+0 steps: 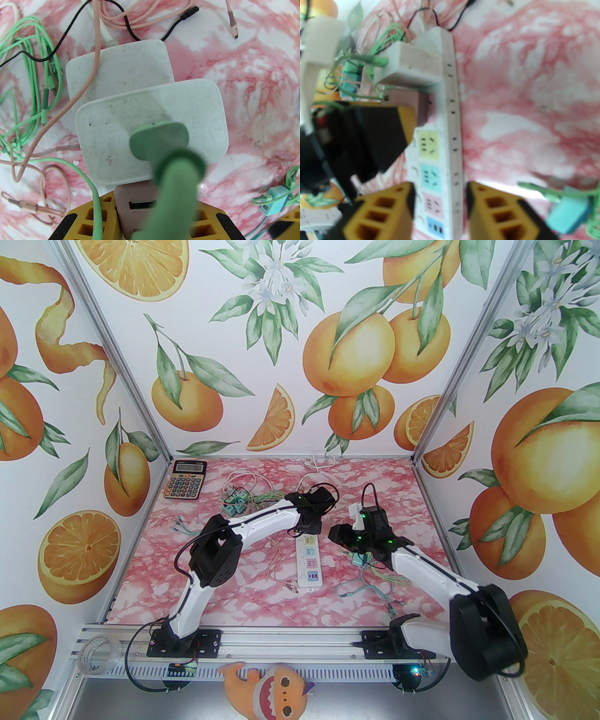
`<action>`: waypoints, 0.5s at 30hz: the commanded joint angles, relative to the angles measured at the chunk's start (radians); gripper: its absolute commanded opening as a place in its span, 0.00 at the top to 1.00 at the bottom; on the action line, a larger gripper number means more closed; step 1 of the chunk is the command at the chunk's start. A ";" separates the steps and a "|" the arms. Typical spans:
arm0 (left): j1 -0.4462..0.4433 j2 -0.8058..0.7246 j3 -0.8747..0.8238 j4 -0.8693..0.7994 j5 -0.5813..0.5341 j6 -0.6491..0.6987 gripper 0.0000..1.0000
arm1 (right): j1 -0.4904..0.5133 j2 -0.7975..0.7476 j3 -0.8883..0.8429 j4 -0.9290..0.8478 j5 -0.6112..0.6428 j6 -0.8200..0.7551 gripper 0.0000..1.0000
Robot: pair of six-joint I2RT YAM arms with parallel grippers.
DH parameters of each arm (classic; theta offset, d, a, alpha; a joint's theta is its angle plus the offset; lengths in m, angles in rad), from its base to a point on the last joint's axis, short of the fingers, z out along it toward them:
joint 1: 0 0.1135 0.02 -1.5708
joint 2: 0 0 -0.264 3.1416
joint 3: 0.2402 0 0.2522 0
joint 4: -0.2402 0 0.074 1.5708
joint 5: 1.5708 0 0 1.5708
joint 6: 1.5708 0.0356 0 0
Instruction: Pull the plug off the socket
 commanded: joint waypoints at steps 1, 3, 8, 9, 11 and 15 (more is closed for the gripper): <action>0.013 -0.014 -0.022 -0.033 0.017 0.029 0.72 | 0.008 0.076 -0.008 0.142 -0.061 0.047 0.63; 0.013 -0.014 -0.022 -0.034 0.024 0.026 0.72 | 0.013 0.125 0.002 0.173 -0.073 0.055 0.65; 0.013 -0.015 -0.023 -0.033 0.036 0.018 0.72 | 0.028 0.251 0.042 0.219 -0.094 0.065 0.69; 0.014 -0.015 -0.023 -0.034 0.039 0.017 0.72 | 0.029 0.268 0.048 0.228 -0.101 0.068 0.69; 0.013 -0.015 -0.023 -0.031 0.043 0.015 0.72 | 0.035 0.295 0.062 0.244 -0.116 0.071 0.68; 0.013 -0.014 -0.023 -0.027 0.053 0.011 0.72 | 0.040 0.314 0.069 0.257 -0.119 0.071 0.67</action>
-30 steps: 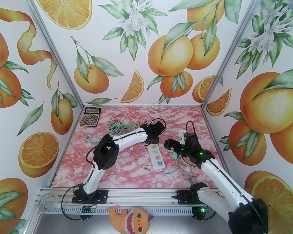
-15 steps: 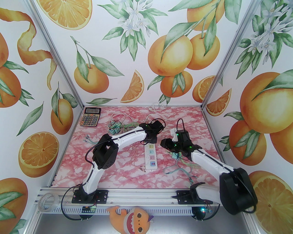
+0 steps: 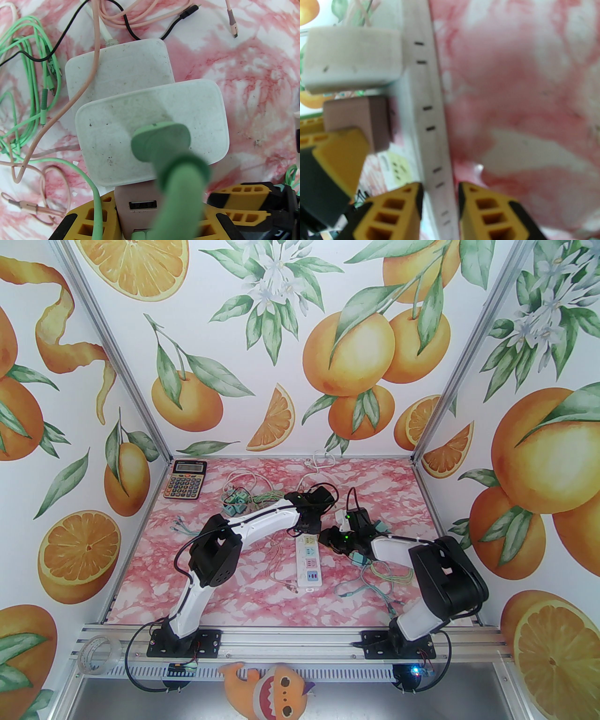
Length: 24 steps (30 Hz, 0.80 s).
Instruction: Pull the plug off the socket
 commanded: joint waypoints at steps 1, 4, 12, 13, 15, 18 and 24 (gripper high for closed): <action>0.010 -0.013 -0.024 -0.027 0.039 0.010 0.72 | 0.006 0.019 0.029 0.069 -0.031 0.010 0.67; 0.008 -0.011 -0.026 -0.021 0.048 0.005 0.72 | 0.006 0.057 0.038 0.083 -0.038 0.011 0.67; 0.008 -0.020 -0.025 -0.017 0.051 -0.008 0.74 | 0.006 0.146 0.078 -0.011 0.012 -0.031 0.76; 0.010 -0.024 -0.024 -0.018 0.053 -0.012 0.74 | 0.006 0.145 0.075 -0.020 0.017 -0.037 0.76; 0.013 -0.031 -0.025 -0.014 0.067 -0.024 0.75 | 0.006 0.145 0.066 -0.043 0.034 -0.044 0.79; 0.020 -0.048 -0.025 -0.003 0.085 -0.042 0.76 | 0.006 0.153 0.067 -0.086 0.065 -0.063 0.84; 0.044 -0.082 -0.028 0.015 0.140 -0.069 0.76 | 0.006 0.160 0.067 -0.128 0.102 -0.081 0.84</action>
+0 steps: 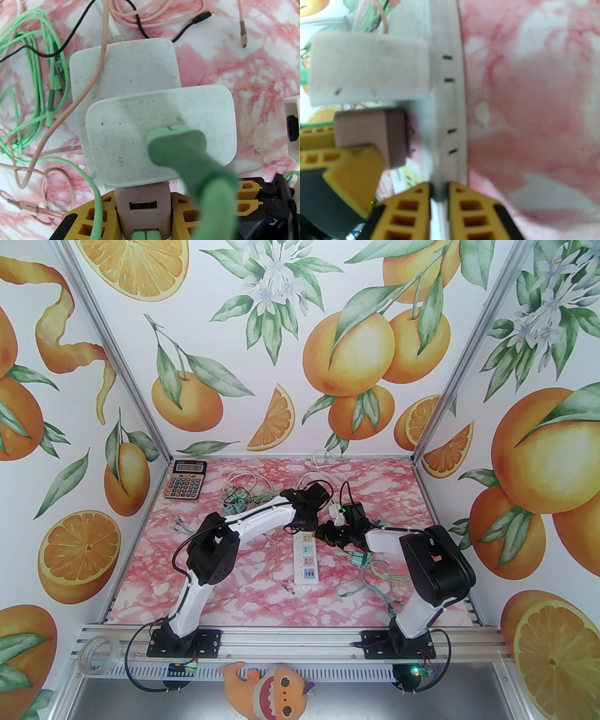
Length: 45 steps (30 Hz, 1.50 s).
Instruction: Pull the plug off the socket
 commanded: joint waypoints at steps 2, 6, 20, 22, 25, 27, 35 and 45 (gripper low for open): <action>0.016 -0.090 -0.036 0.025 0.102 -0.039 0.76 | 0.007 0.060 -0.022 -0.145 0.159 -0.041 0.84; 0.026 -0.122 -0.063 0.052 0.113 -0.052 0.76 | 0.007 0.060 -0.020 -0.160 0.170 -0.050 0.85; -0.028 -0.083 0.054 -0.111 -0.038 0.005 0.77 | 0.018 0.069 -0.007 -0.180 0.185 -0.059 0.85; -0.039 -0.068 0.083 -0.150 -0.075 0.012 0.77 | 0.021 0.072 -0.006 -0.184 0.187 -0.059 0.85; -0.048 -0.068 0.086 -0.155 -0.089 0.014 0.77 | 0.023 0.070 -0.005 -0.190 0.189 -0.062 0.84; -0.048 -0.073 0.083 -0.160 -0.085 0.011 0.77 | 0.023 0.066 -0.005 -0.196 0.194 -0.065 0.85; -0.042 -0.178 0.031 -0.159 -0.107 0.010 0.77 | 0.023 0.040 0.024 -0.217 0.191 -0.062 0.83; -0.035 -0.440 -0.311 -0.041 -0.085 -0.064 0.76 | 0.031 -0.099 0.094 -0.280 0.202 -0.072 0.66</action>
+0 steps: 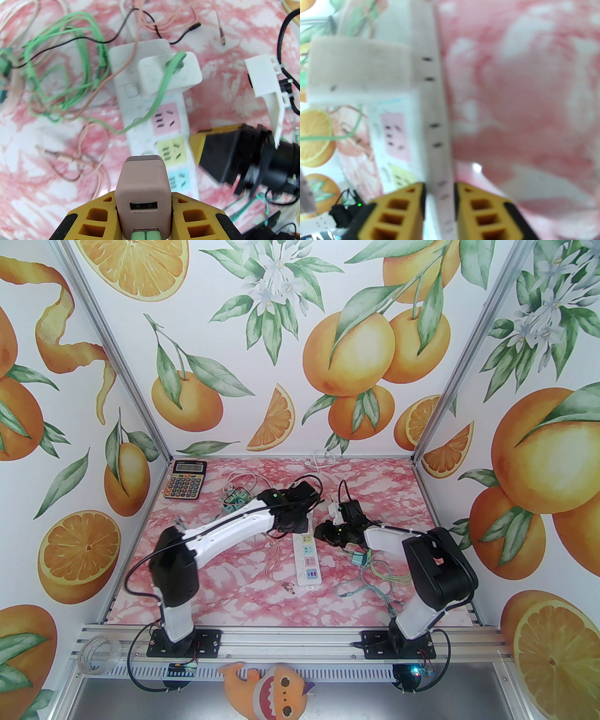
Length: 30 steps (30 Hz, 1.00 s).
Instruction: Pull the plug off the socket
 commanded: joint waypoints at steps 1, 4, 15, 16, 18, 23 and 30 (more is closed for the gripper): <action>0.006 -0.092 -0.106 0.038 -0.008 -0.039 0.76 | 0.007 -0.058 0.046 -0.096 0.071 -0.019 0.62; 0.005 -0.159 -0.203 0.047 -0.008 -0.049 0.76 | 0.013 -0.098 0.069 -0.129 0.093 -0.026 0.52; -0.021 -0.270 -0.450 -0.018 -0.083 -0.068 0.76 | 0.013 -0.263 0.043 -0.203 0.192 -0.031 0.23; -0.022 -0.271 -0.463 -0.027 -0.094 -0.067 0.75 | 0.013 -0.276 0.036 -0.207 0.199 -0.031 0.20; -0.023 -0.262 -0.483 -0.048 -0.112 -0.069 0.75 | 0.013 -0.298 0.020 -0.213 0.211 -0.029 0.17; -0.036 -0.206 -0.511 -0.074 -0.143 -0.077 0.74 | 0.013 -0.341 -0.008 -0.237 0.233 -0.028 0.02; -0.054 -0.135 -0.530 -0.067 -0.140 -0.084 0.70 | 0.013 -0.396 -0.025 -0.276 0.277 -0.032 0.00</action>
